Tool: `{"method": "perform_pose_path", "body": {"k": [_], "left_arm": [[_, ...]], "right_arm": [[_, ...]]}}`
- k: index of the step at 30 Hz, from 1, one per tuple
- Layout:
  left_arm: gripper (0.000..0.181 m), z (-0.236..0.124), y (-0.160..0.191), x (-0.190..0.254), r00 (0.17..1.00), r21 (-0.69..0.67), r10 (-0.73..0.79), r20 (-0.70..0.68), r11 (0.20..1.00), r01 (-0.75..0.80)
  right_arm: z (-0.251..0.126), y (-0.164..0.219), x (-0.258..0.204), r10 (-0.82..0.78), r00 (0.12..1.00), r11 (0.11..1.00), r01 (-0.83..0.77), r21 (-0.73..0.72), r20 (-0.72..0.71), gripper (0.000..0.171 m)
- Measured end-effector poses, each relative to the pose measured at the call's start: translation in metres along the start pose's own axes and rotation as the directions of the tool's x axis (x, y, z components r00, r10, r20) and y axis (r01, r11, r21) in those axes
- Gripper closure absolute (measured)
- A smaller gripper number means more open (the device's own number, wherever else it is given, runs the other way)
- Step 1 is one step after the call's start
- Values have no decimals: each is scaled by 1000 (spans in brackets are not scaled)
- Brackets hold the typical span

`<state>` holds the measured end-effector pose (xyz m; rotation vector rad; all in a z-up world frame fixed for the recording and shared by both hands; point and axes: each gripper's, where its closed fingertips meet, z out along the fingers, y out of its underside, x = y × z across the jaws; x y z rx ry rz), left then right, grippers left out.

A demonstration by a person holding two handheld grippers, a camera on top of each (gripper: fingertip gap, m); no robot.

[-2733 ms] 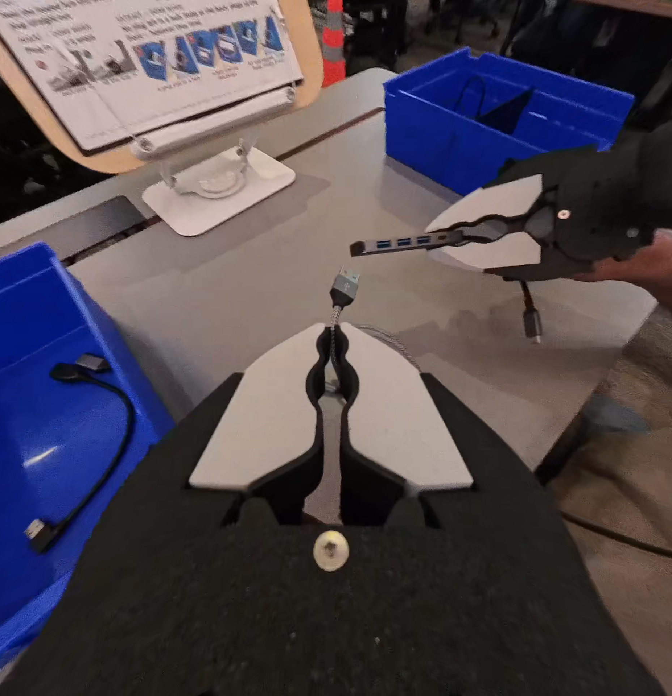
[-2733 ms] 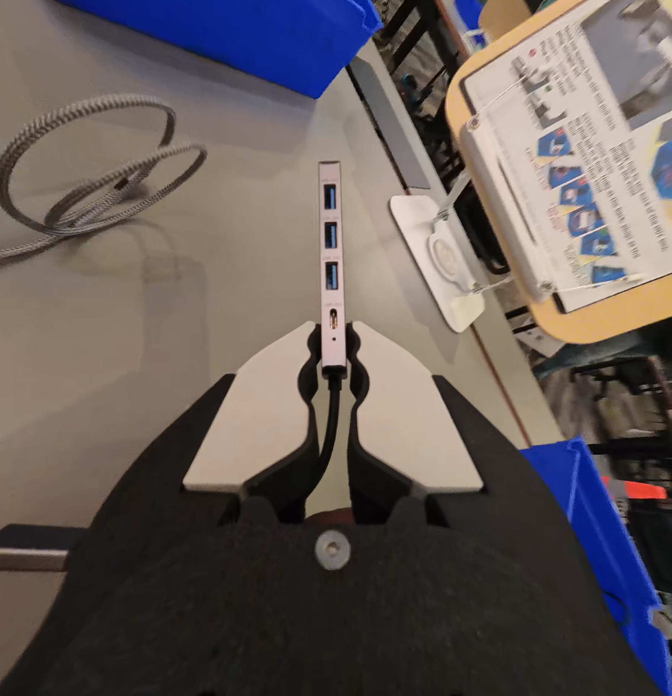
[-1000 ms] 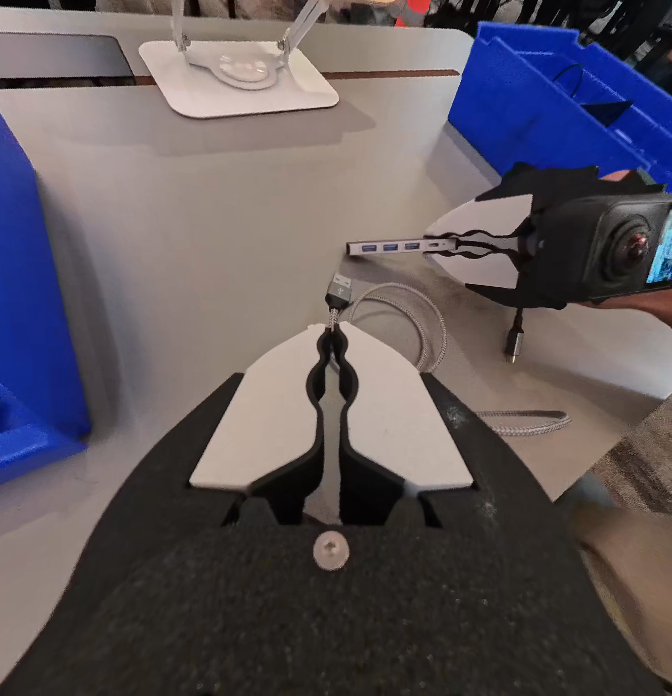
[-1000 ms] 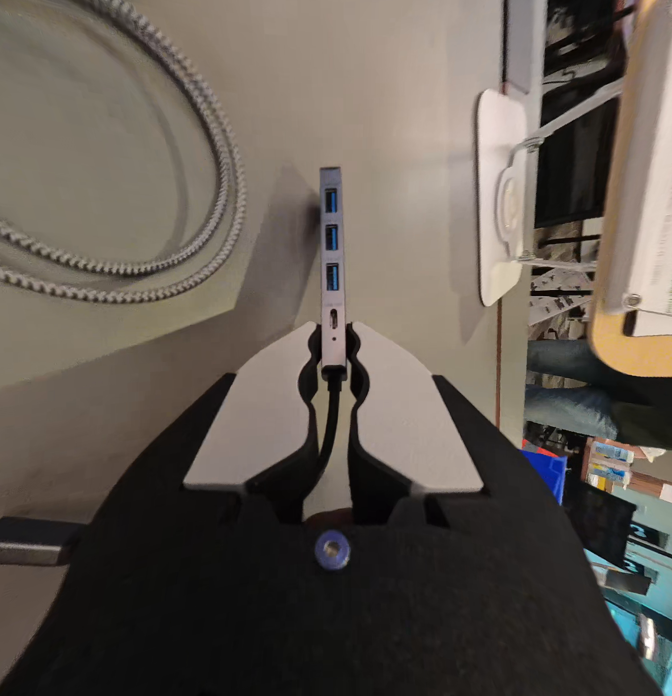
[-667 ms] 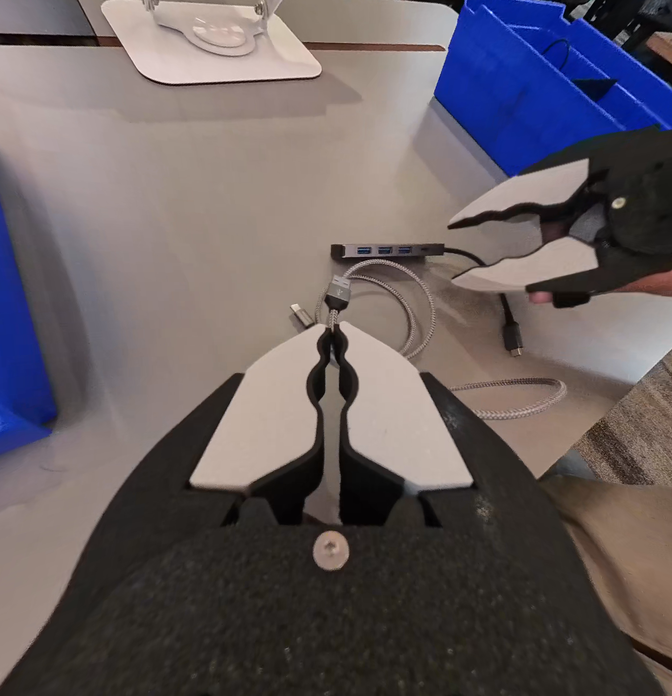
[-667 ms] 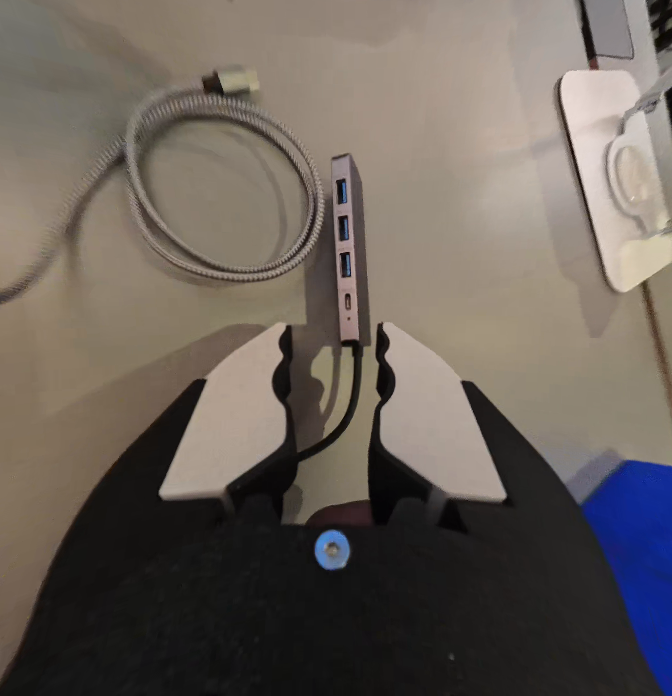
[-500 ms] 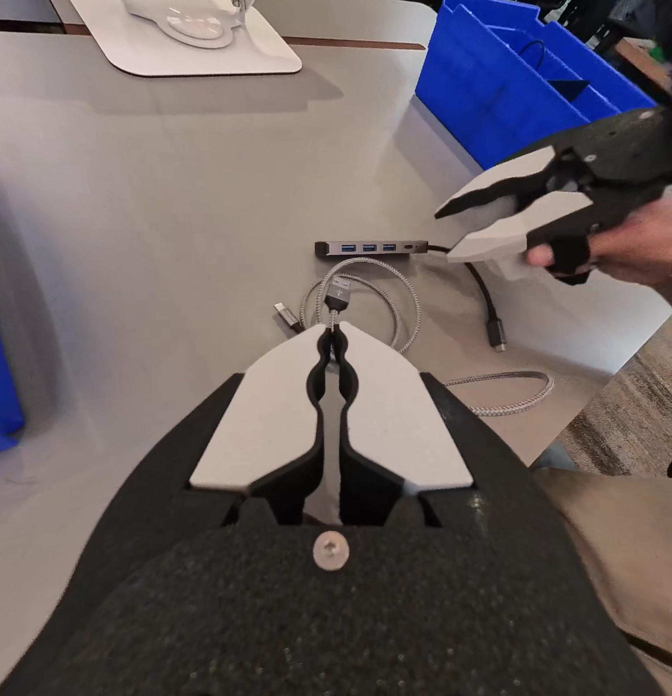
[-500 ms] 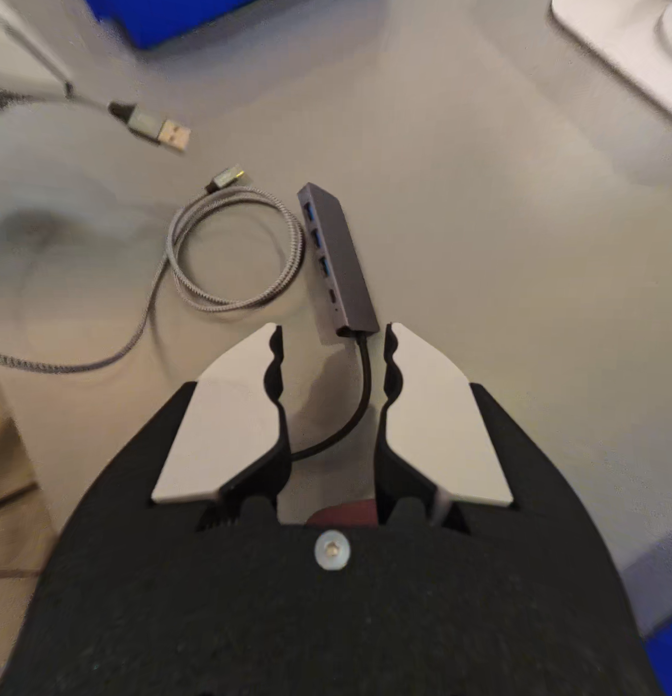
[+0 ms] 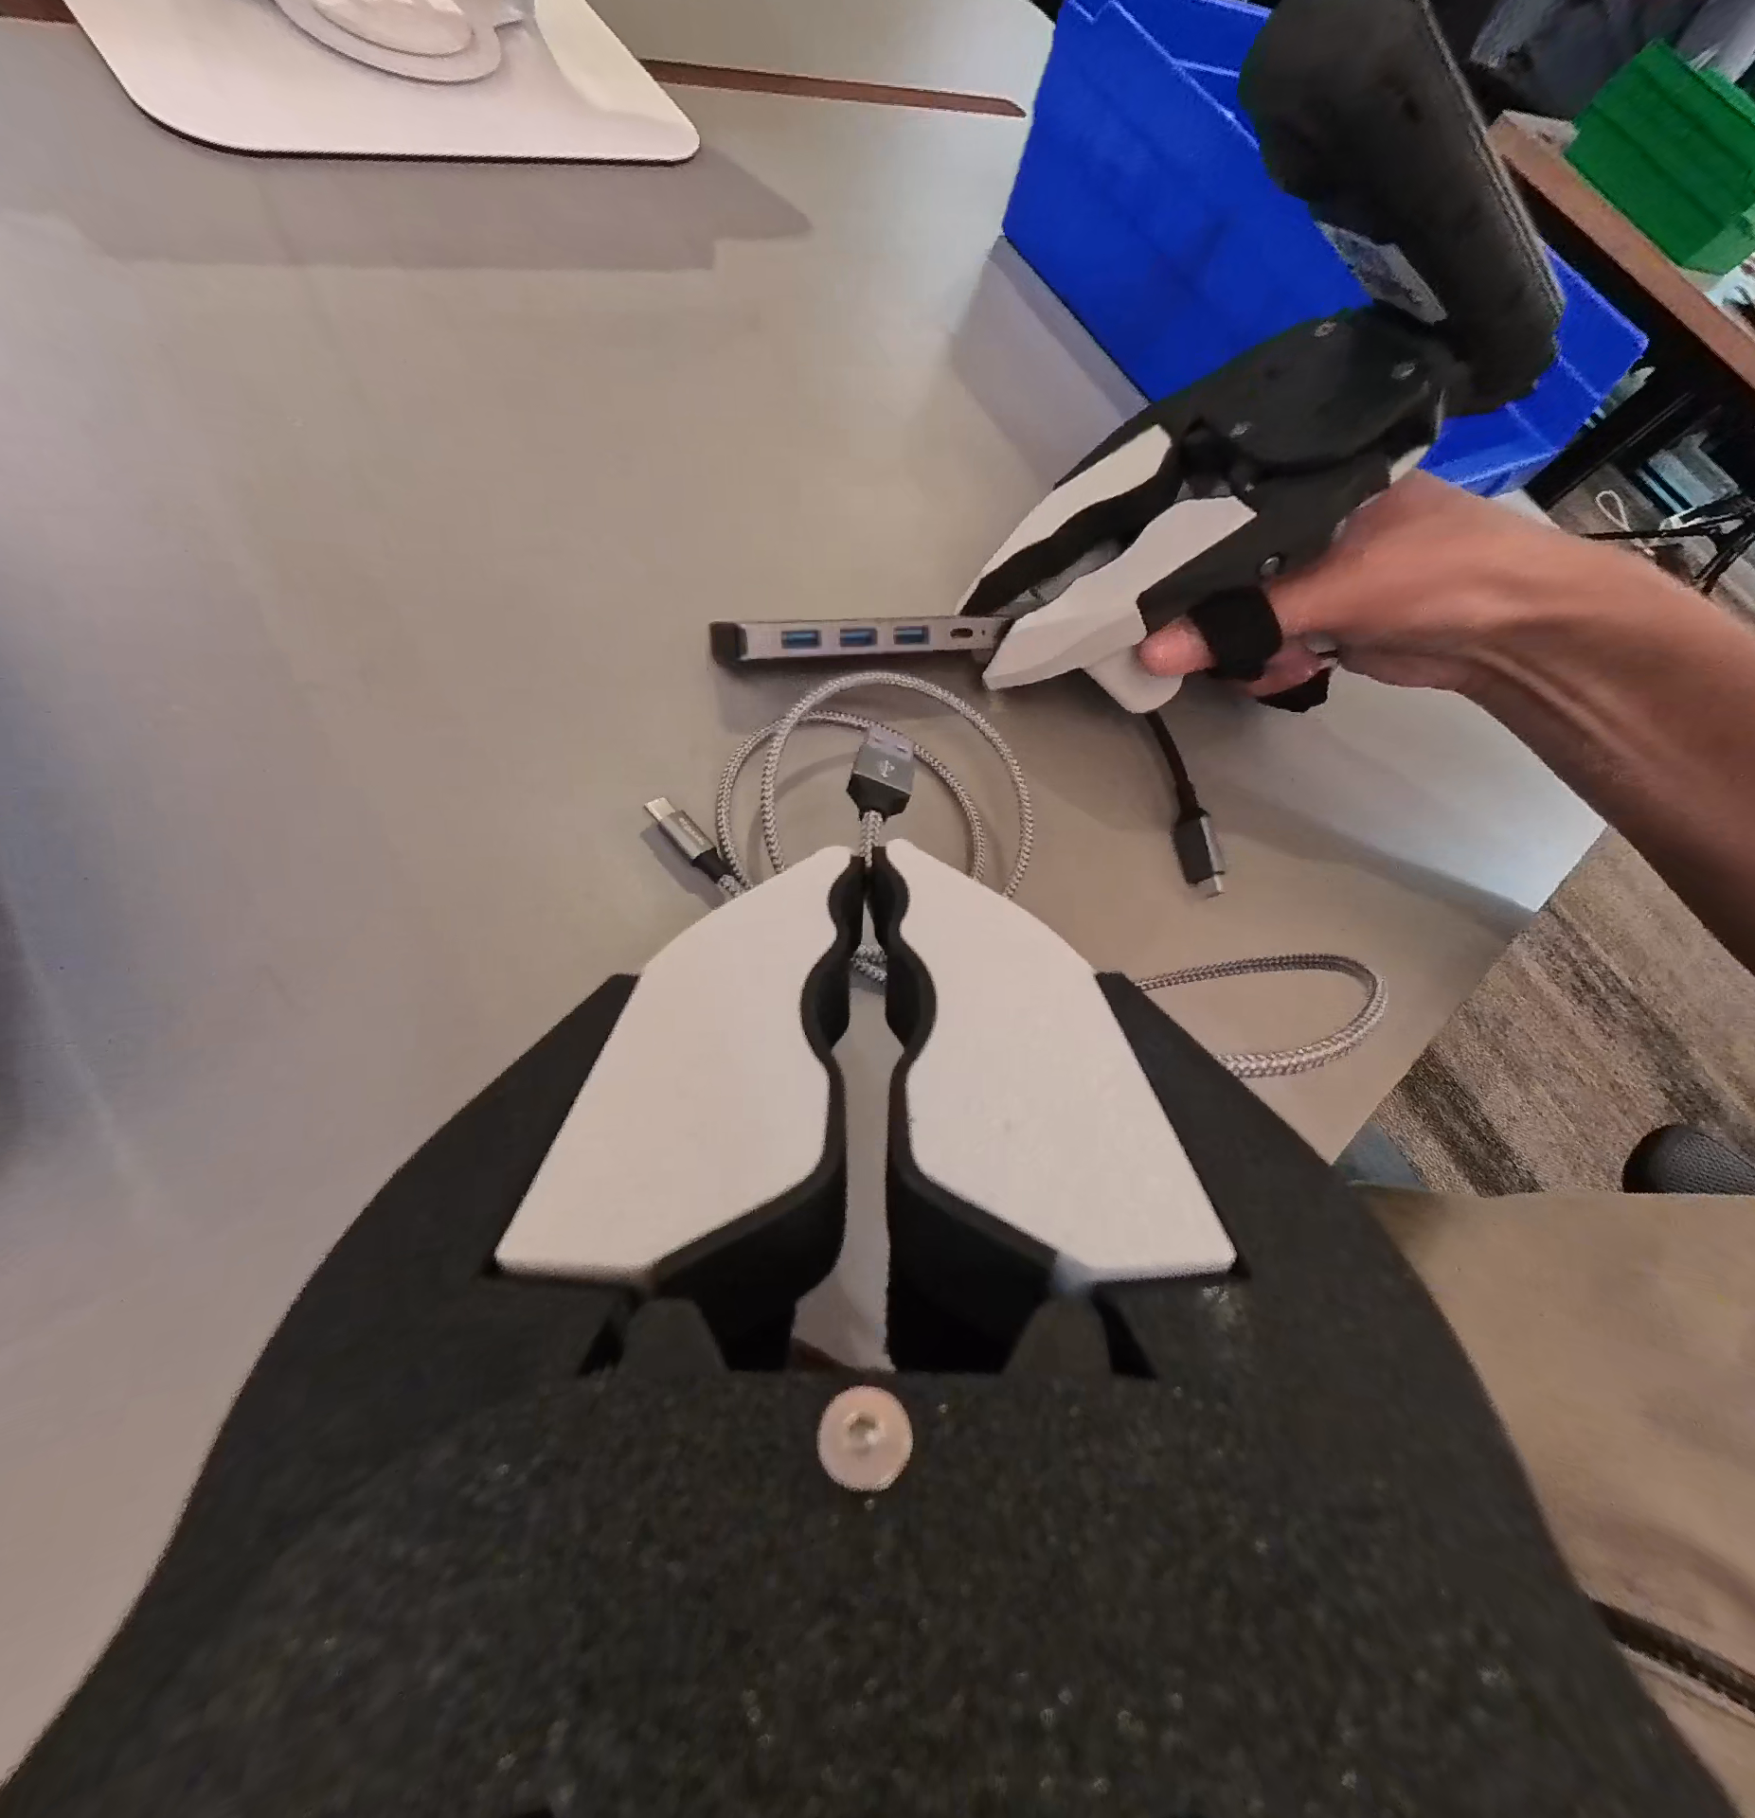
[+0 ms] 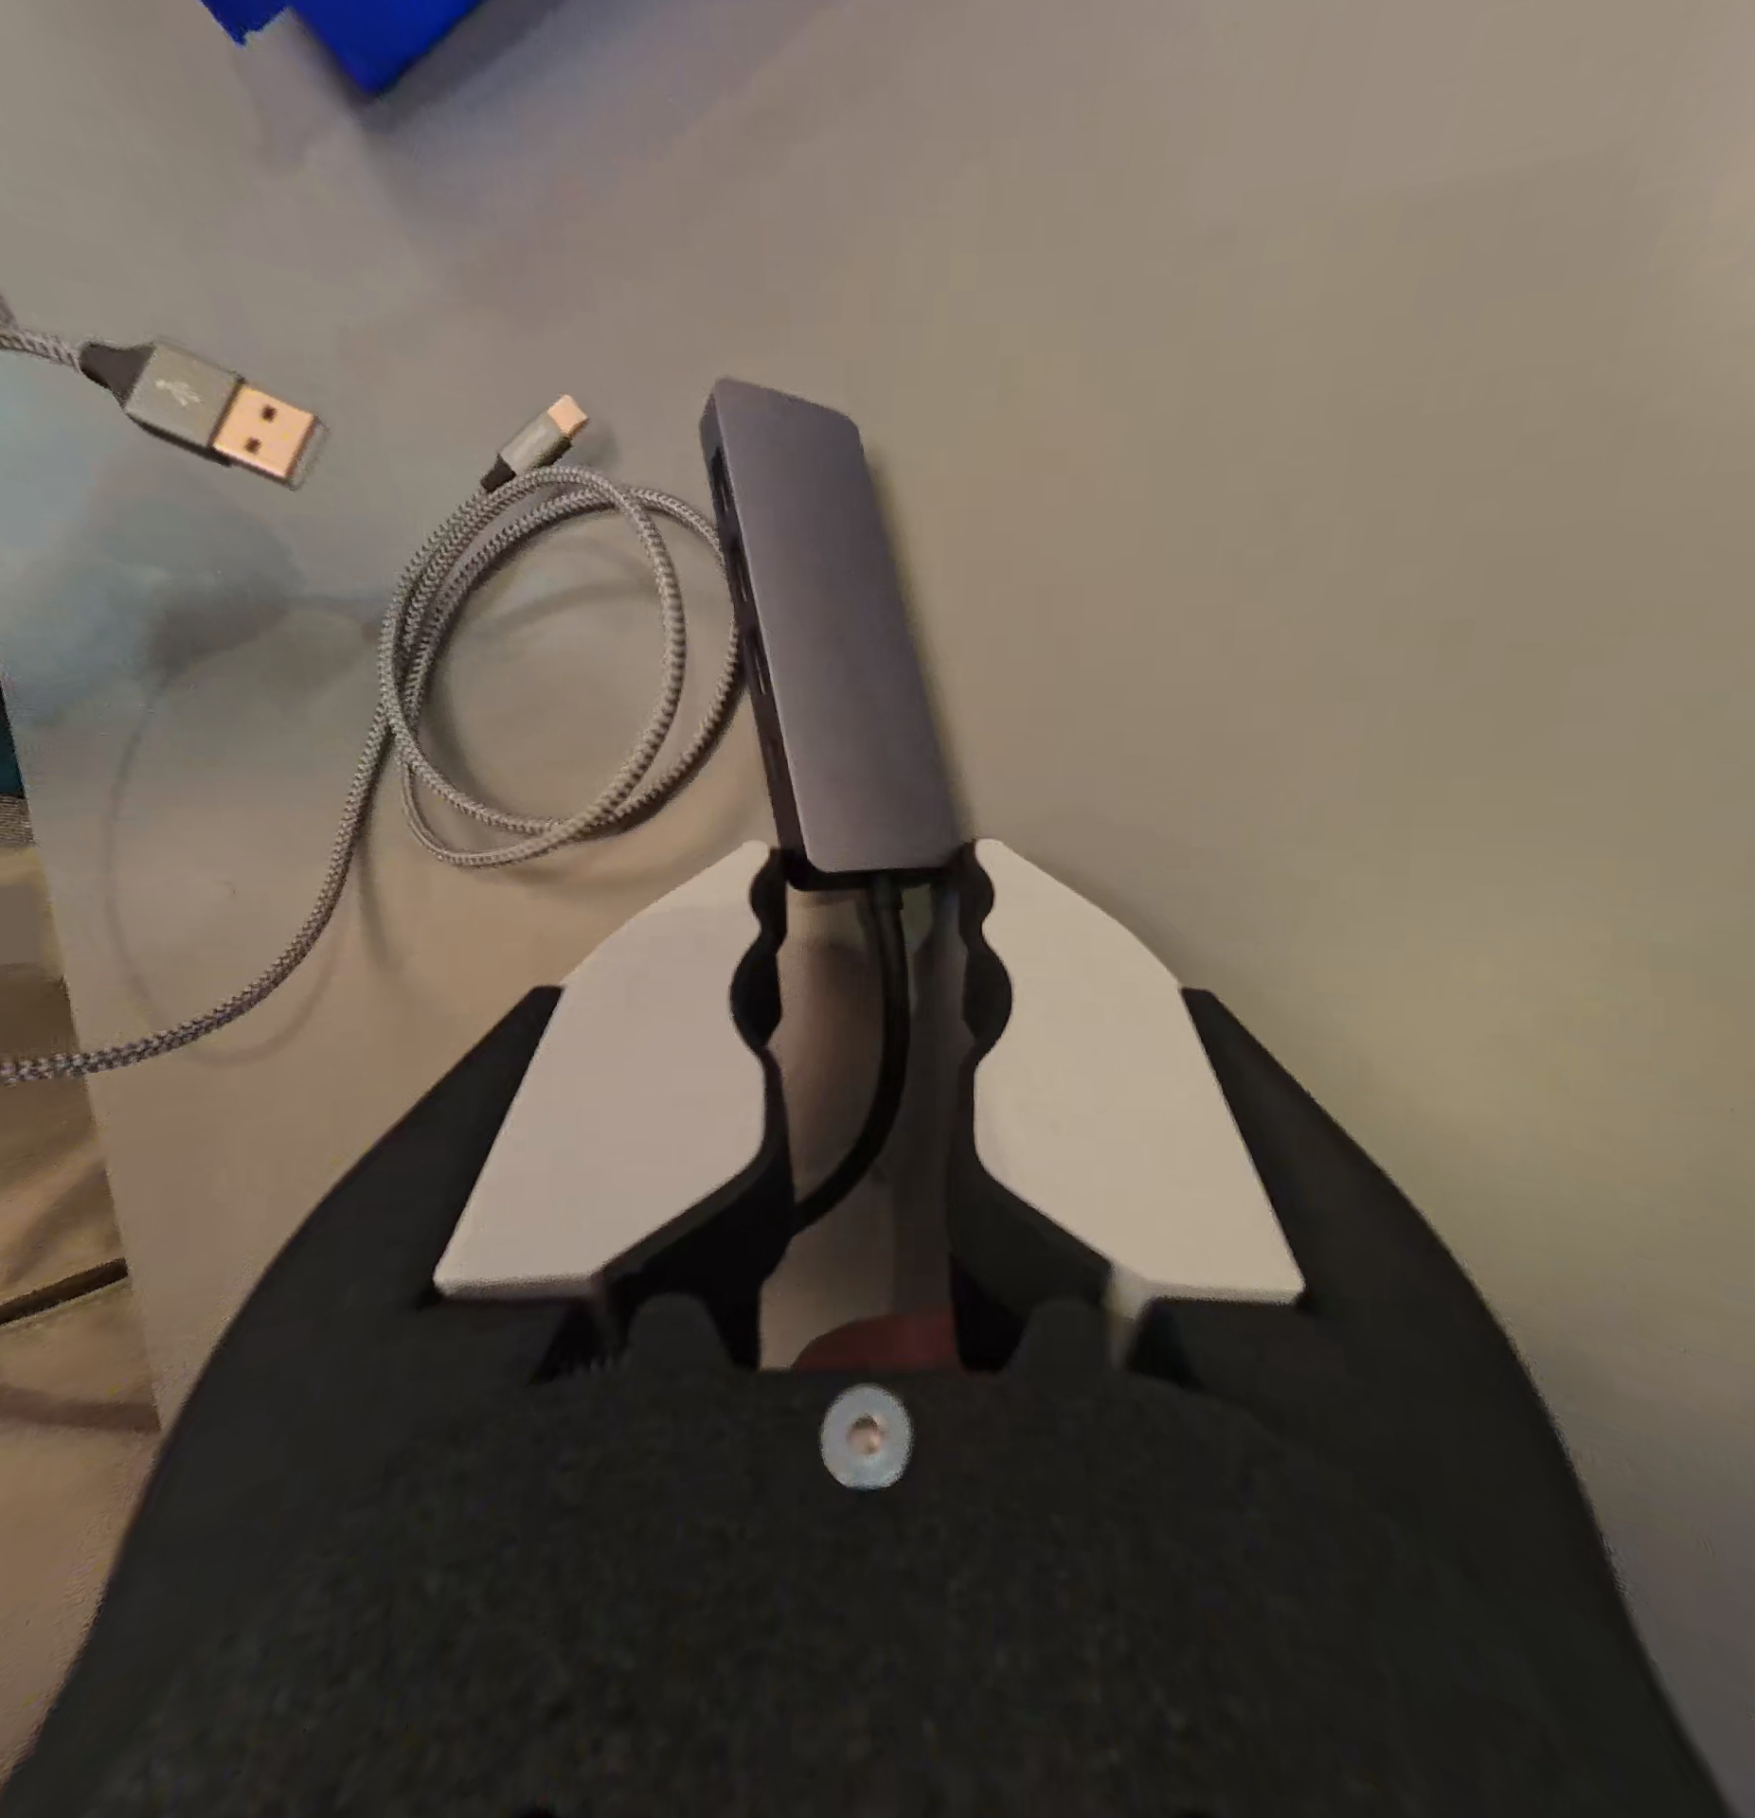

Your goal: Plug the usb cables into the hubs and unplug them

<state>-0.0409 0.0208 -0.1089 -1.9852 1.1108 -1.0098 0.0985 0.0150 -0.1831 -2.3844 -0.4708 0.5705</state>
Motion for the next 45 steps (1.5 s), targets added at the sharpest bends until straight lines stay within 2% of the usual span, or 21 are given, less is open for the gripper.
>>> {"method": "perform_pose_path", "body": {"k": [3,7,12,14,18,21,22,24,26,28,31,35,38,40,41,43,45], "left_arm": [[181,2,1,-3,1000,-11,-3,9,1000,3],[181,3,-5,-9,1000,-1,-7,25,1000,7],[181,11,-23,-10,997,59,-7,72,998,3],[181,17,-28,-9,996,85,-31,81,996,24],[181,22,-35,-9,992,149,-51,118,988,33],[181,27,-18,-17,987,56,-21,161,998,12],[181,26,-14,-16,990,46,-34,137,999,28],[181,29,-1,-8,997,-57,-68,45,996,70],[180,35,-2,-15,995,-88,-87,45,992,91],[160,44,1,-19,999,-183,-41,25,982,45],[141,59,10,-23,981,-320,192,35,932,-171],[144,87,20,-28,920,-447,389,52,832,-327],[167,100,22,-35,864,-506,496,90,770,-389],[168,100,19,-40,819,-557,566,95,712,-427],[168,99,12,-42,783,-546,613,108,695,-468],[168,94,-5,-34,764,-444,635,109,719,-535],[168,82,-25,-21,748,-281,657,95,739,-613]], "right_arm": [[1,-2,2,-38,999,999,38,13,-19,139],[-5,-10,0,-168,979,982,176,65,-112,140],[-28,-33,-3,-379,837,903,428,39,-395,140],[-36,-43,-9,-407,786,876,480,43,-466,140],[-40,-51,-17,-357,791,884,458,94,-496,141],[-33,-42,-13,-341,805,900,429,78,-485,141],[-32,-38,-11,-340,807,905,420,64,-483,141],[-35,-36,-8,-340,797,905,421,57,-499,141],[-39,-35,-7,-341,789,904,424,52,-511,141],[-48,-37,-6,-340,773,901,430,50,-536,141],[-64,-36,0,-327,747,900,433,49,-578,141],[-71,-23,10,-288,765,919,389,57,-577,141],[-68,-8,18,-276,769,931,363,38,-576,141],[-66,-2,20,-258,781,939,342,43,-569,141],[-66,0,21,-241,793,945,322,49,-559,141],[-63,5,24,-188,832,963,259,66,-522,141],[-59,9,26,-137,872,977,196,80,-470,141]]}}
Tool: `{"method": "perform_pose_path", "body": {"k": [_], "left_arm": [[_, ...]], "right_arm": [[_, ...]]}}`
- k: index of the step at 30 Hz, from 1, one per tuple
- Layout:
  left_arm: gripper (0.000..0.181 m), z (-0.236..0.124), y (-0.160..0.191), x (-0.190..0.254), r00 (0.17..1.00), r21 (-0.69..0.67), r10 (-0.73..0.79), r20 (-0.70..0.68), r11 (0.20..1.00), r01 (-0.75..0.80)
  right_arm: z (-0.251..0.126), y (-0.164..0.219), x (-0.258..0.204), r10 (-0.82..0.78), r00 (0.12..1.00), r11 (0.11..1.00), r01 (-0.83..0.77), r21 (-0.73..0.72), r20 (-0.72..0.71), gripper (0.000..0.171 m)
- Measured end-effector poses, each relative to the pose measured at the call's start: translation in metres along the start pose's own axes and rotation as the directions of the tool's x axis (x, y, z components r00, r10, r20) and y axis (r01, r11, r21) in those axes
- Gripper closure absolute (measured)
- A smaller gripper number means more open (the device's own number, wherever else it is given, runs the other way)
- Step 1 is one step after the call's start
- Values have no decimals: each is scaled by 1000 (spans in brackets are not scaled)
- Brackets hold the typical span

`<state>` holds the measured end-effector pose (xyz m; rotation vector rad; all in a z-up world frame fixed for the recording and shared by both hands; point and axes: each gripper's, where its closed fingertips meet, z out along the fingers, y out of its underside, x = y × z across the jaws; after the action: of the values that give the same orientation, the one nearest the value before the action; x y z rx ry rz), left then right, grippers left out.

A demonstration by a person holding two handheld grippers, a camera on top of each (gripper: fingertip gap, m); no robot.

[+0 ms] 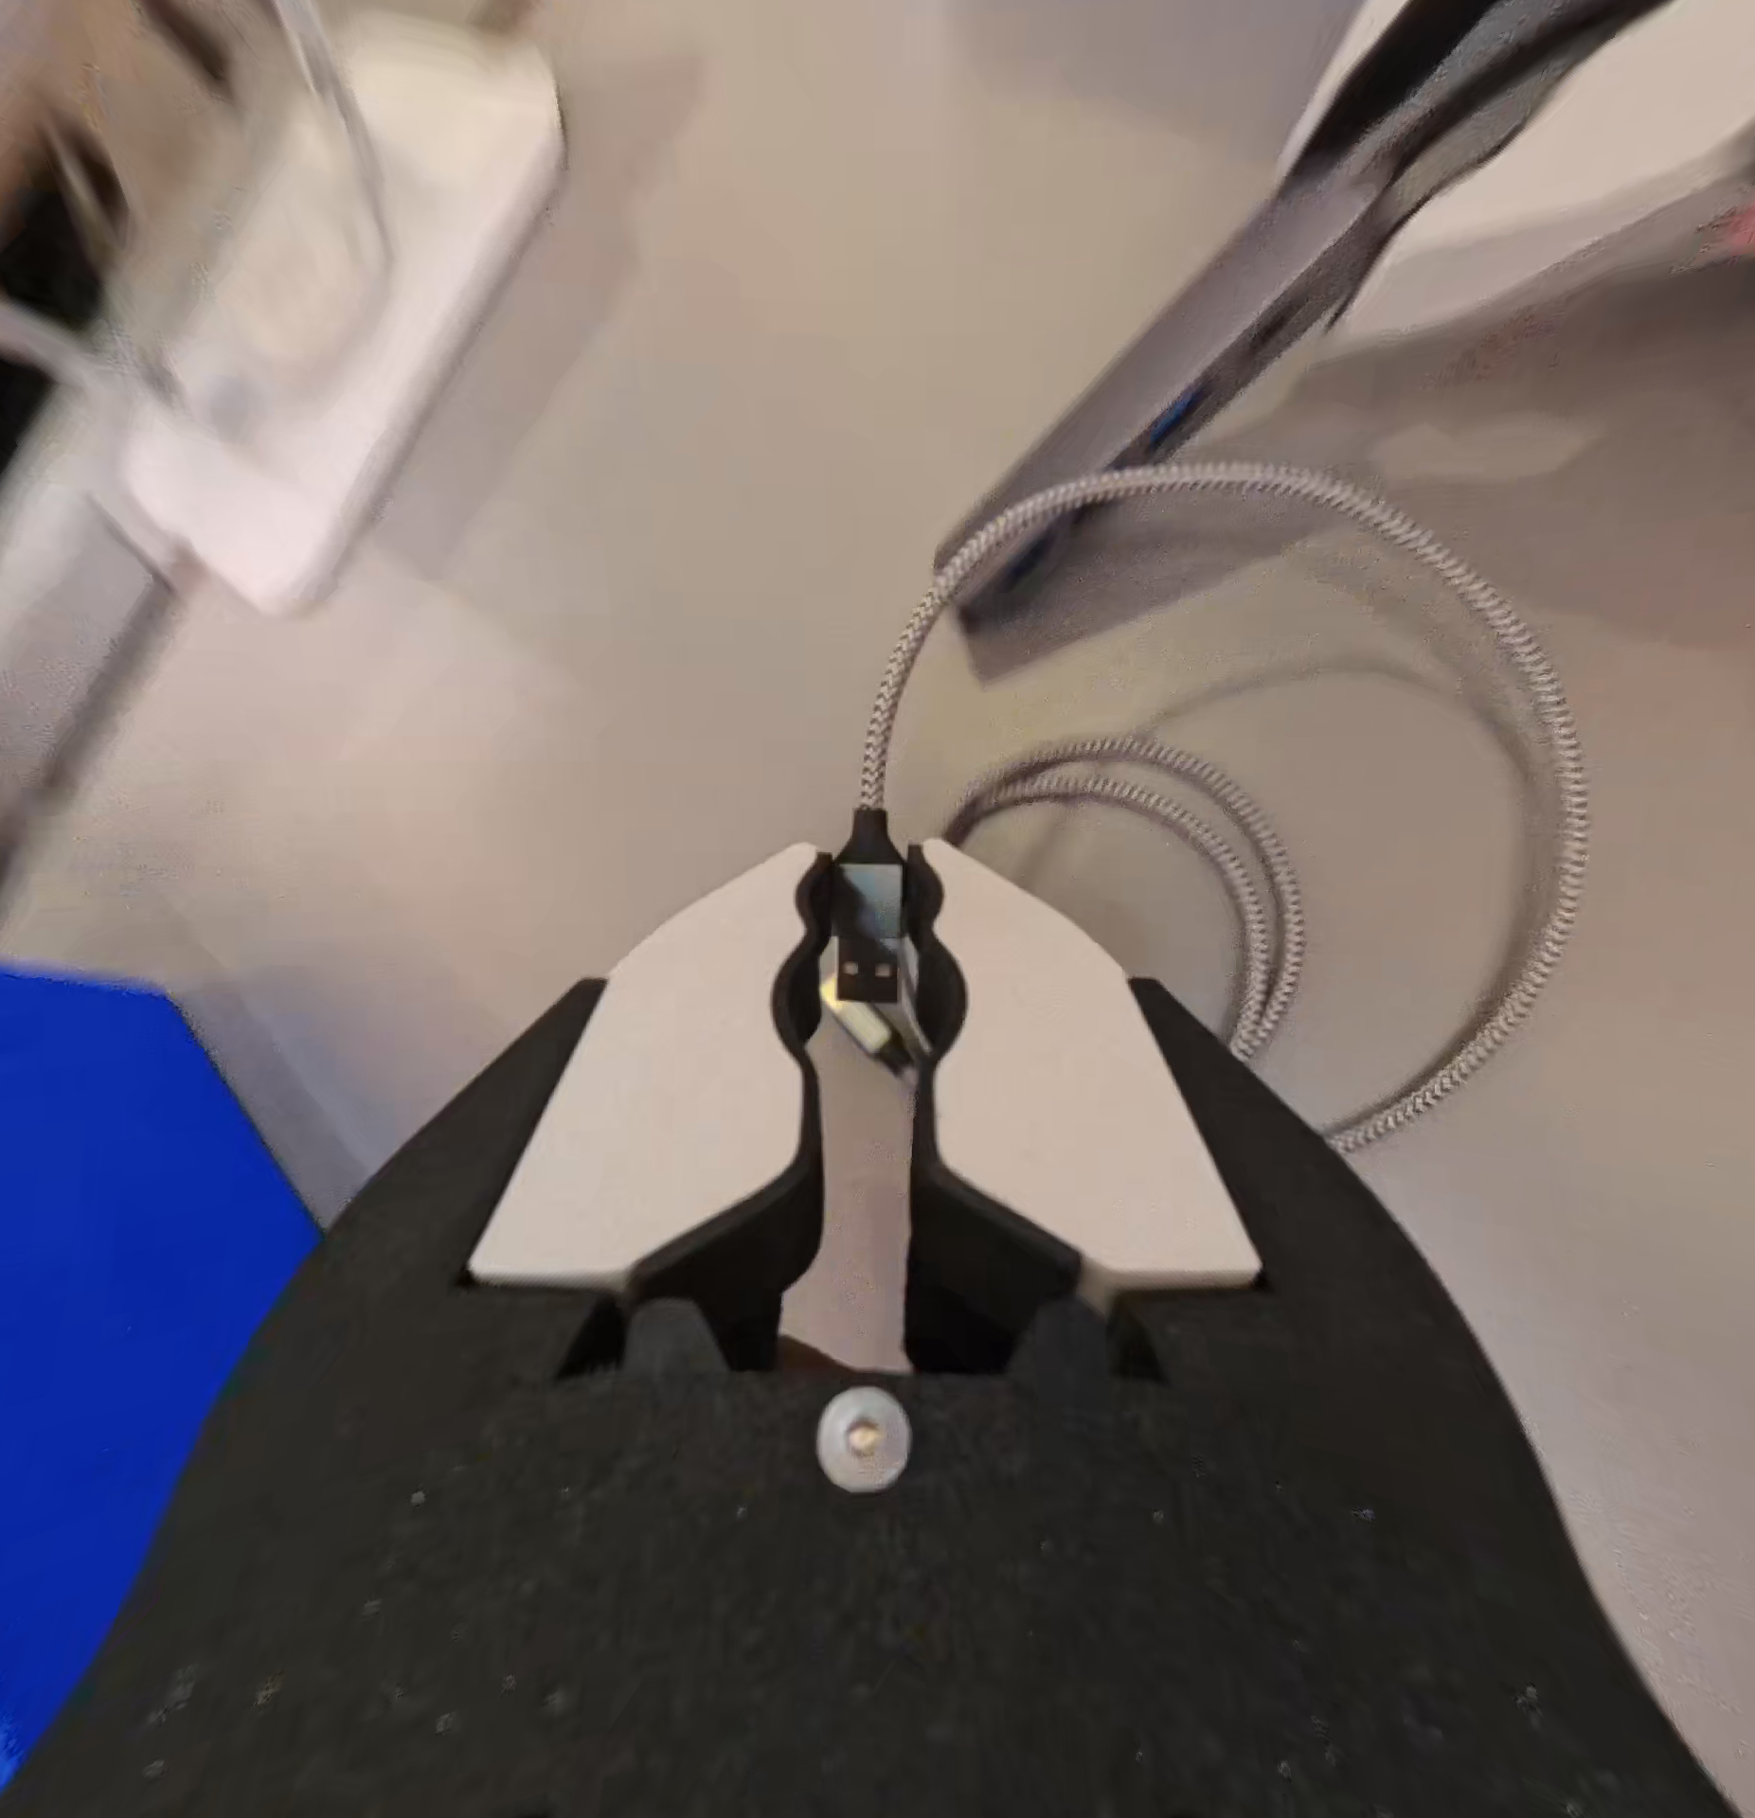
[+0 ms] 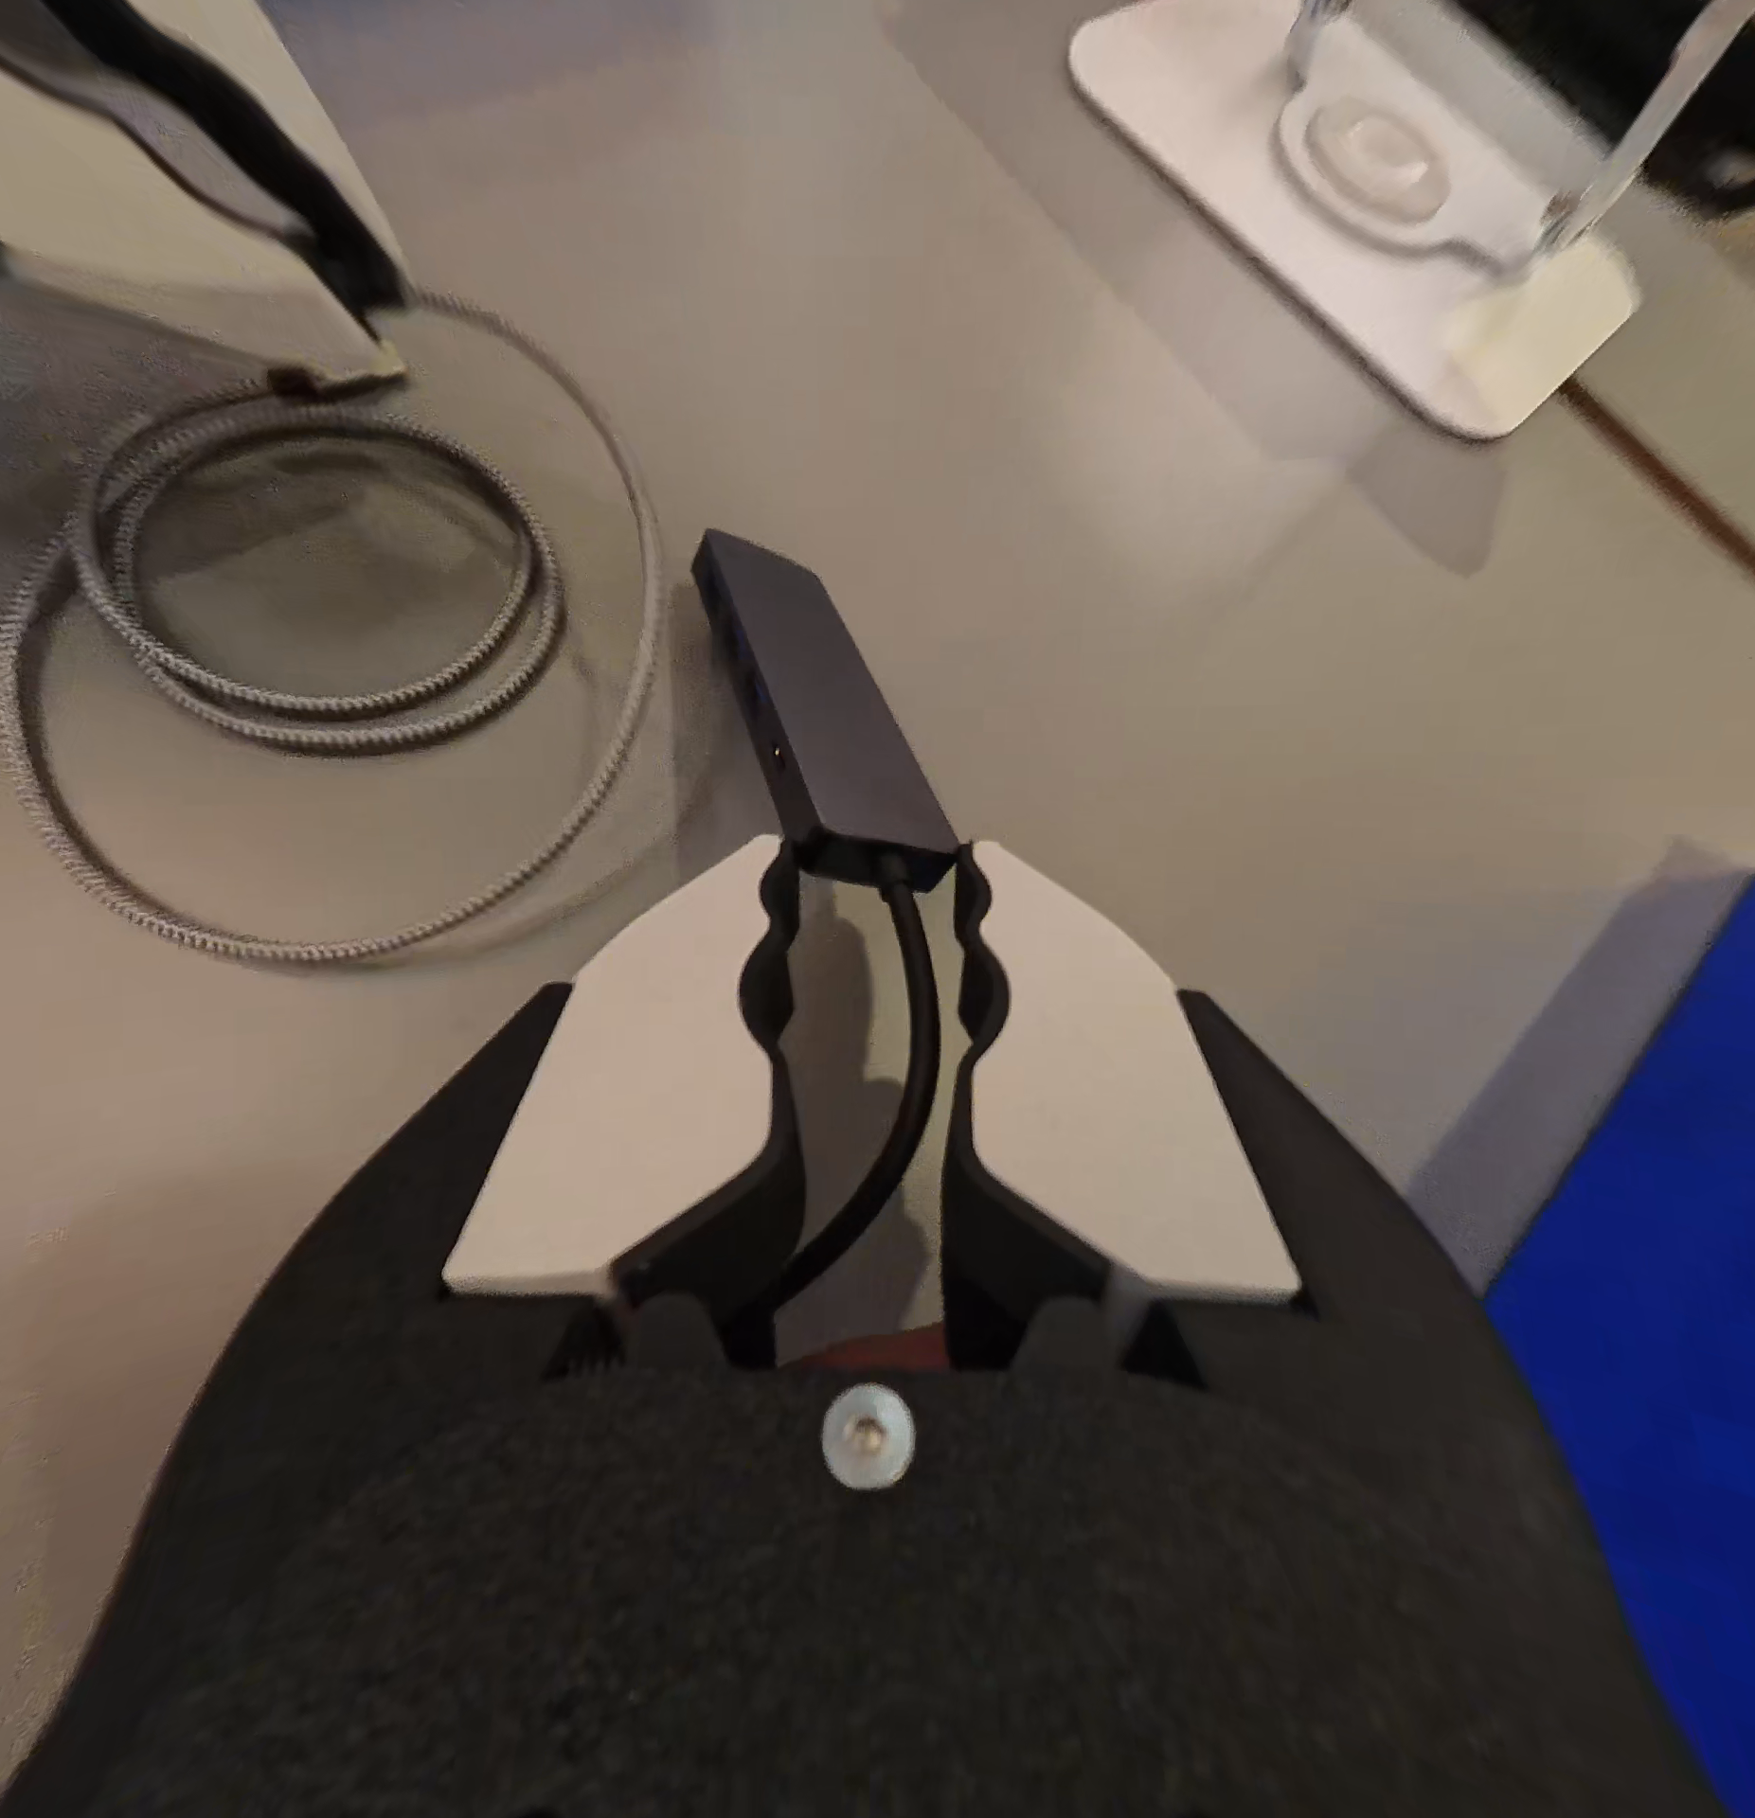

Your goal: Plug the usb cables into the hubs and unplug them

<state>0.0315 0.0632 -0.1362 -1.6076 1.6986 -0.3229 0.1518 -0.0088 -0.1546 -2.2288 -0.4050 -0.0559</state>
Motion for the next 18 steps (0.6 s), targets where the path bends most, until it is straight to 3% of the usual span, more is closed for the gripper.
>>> {"method": "perform_pose_path", "body": {"k": [3,5,10,14,18], "left_arm": [[168,-44,-28,-4,991,339,108,82,932,-130],[168,-69,-37,-4,988,478,105,114,866,-147],[168,-69,-28,-2,983,462,112,143,871,-166],[168,-64,-28,-2,990,464,89,109,876,-129],[168,-64,-31,2,993,474,84,78,873,-111]], "right_arm": [[5,8,-10,76,990,996,-71,-45,116,141],[7,13,-19,112,976,991,-97,-87,187,140],[-21,-24,-44,136,925,987,-156,27,354,129],[-66,-83,-86,91,803,943,-259,208,589,129],[-50,-93,-88,95,837,943,-249,219,539,141]]}}
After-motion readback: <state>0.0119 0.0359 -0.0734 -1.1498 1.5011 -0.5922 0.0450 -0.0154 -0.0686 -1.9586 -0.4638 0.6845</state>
